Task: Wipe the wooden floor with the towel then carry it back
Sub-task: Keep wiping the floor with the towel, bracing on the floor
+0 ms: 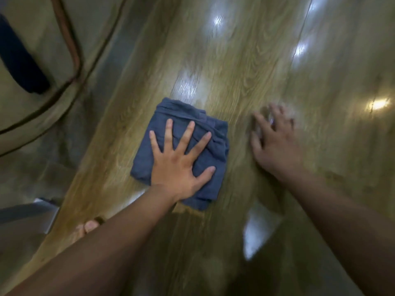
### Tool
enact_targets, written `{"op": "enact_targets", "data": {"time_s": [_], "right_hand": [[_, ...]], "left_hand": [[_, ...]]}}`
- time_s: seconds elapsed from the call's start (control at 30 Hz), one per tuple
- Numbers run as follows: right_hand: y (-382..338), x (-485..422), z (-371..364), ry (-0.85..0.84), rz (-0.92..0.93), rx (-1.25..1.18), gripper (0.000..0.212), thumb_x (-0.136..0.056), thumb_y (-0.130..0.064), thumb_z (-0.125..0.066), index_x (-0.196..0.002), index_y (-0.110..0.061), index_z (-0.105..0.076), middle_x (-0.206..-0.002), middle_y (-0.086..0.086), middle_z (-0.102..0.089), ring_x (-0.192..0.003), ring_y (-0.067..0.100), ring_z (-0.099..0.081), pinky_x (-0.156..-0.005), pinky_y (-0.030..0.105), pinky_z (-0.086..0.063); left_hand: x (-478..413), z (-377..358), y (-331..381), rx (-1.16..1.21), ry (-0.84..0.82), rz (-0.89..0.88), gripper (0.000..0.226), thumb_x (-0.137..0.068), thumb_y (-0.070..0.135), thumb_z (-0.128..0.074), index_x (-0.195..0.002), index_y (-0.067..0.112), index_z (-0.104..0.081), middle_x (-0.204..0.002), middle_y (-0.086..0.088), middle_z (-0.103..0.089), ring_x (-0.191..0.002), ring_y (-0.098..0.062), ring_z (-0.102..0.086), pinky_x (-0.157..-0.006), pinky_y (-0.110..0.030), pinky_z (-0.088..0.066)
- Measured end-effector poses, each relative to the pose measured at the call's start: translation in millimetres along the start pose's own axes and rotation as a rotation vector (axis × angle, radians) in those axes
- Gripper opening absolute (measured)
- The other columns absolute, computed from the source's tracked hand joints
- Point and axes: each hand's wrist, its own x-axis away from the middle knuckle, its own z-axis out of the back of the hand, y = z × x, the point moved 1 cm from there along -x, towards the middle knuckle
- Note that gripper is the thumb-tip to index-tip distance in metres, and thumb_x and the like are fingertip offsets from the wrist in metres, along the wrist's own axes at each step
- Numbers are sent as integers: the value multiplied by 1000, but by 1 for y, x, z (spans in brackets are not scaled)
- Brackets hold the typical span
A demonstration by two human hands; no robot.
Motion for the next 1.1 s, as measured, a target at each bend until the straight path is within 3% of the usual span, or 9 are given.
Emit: {"op": "enact_targets", "data": {"time_s": [0.07, 0.17, 0.37, 0.6, 0.83, 1.0, 1.1], "right_hand": [[36, -31, 3, -6, -188, 59, 63, -95, -60, -28, -154, -39, -23, -167, 9, -6, -154, 33, 2, -121, 62, -1], [49, -48, 4, -21, -253, 91, 68, -91, -68, -18, -155, -44, -10, -168, 7, 0, -153, 35, 9, -119, 63, 7], [47, -47, 5, -34, -253, 143, 68, -90, -66, -20, -155, -44, -14, -167, 9, -7, -153, 39, 2, -118, 66, 0], [45, -50, 8, 20, -230, 78, 70, -85, -63, -38, -151, -40, -35, -164, 12, -22, -151, 43, -13, -115, 70, -13], [47, -52, 12, -4, -237, 36, 70, -84, -68, -37, -150, -45, -33, -166, 8, -18, -153, 39, -8, -117, 68, -7], [49, -52, 13, -67, -238, 18, 72, -86, -74, -16, -153, -51, -4, -167, 0, 10, -152, 31, 20, -118, 60, 14], [71, -50, 32, -52, -193, -55, 70, -87, -71, -11, -154, -49, -6, -168, -3, -1, -154, 25, 9, -122, 55, 7]], "left_hand": [[-21, -5, 1, -2, 58, -1, 81, -82, 81, -33, -154, 46, -20, -165, 1, -17, -150, -46, -3, -109, -76, -7], [-93, 1, 2, -10, 74, 35, 79, -82, 81, -32, -153, 48, -20, -165, 2, -20, -150, -45, -6, -110, -76, -7], [-235, 8, 10, -20, 14, 62, 79, -80, 86, -18, -151, 52, -8, -166, 6, -9, -150, -42, 3, -112, -72, 4], [-391, 19, 14, 24, -22, 93, 84, -74, 91, -8, -150, 55, -5, -167, 10, -3, -151, -38, 9, -112, -71, 9], [-392, 22, 21, 20, -28, 71, 83, -78, 87, -9, -152, 50, -10, -166, 7, -5, -151, -36, 7, -114, -68, 8], [-341, 23, 27, 25, -48, 42, 81, -81, 83, -8, -153, 47, -10, -166, 3, -6, -151, -33, 9, -117, -64, 6], [-273, 21, 40, 34, -50, 35, 78, -84, 81, -12, -153, 45, -14, -166, 2, -10, -151, -34, 7, -117, -64, 4]]}}
